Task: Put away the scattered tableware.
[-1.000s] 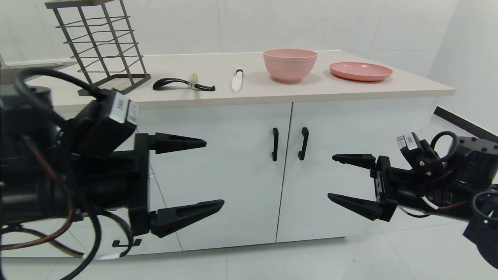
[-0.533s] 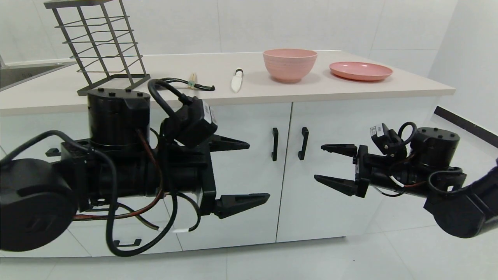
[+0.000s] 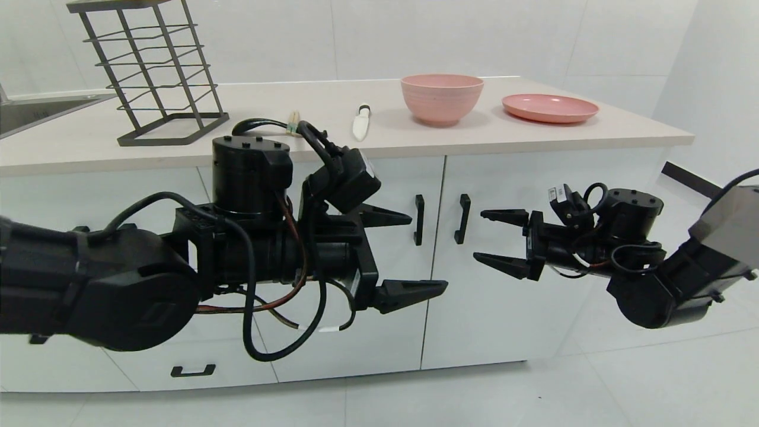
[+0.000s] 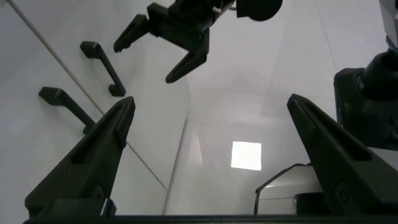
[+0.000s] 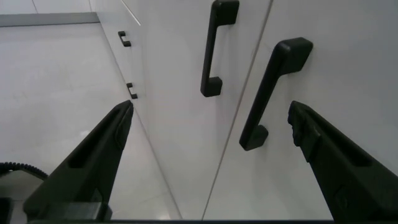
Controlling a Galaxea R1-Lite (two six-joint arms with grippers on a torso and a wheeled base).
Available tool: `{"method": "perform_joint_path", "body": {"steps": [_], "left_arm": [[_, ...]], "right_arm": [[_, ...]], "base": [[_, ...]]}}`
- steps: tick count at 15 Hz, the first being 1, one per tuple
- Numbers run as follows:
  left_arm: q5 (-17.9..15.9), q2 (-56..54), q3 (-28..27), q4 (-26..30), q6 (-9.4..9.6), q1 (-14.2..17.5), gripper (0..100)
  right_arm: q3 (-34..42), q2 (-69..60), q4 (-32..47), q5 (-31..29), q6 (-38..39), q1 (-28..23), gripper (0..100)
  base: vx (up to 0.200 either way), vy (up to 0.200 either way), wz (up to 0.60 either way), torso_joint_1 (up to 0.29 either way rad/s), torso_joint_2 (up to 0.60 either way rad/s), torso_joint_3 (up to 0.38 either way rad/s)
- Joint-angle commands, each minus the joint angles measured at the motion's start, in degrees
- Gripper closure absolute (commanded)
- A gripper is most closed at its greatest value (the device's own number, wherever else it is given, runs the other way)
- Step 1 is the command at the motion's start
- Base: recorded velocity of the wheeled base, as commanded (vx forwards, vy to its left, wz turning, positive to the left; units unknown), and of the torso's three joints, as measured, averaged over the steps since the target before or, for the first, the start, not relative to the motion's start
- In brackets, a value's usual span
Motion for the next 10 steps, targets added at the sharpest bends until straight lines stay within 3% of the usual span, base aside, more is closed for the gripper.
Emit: {"method": "perform_joint_path", "body": {"steps": [1,10], "left_arm": [[0.01,3.45,-3.11,-0.09,0.23,-0.82,0],[0.01,10.21,-9.7,-0.09,0.32,-4.33,0]], "right_arm": [[-3.01,4.38,-0.36,0.27,-0.01,0.46,0],[-8.99,8.24,-0.8,0.79,-0.01,1.78,0]], "base": [[0.0,0.0,0.0,0.0,0.0,0.0],[0.0,0.0,0.0,0.0,0.0,0.0]]}}
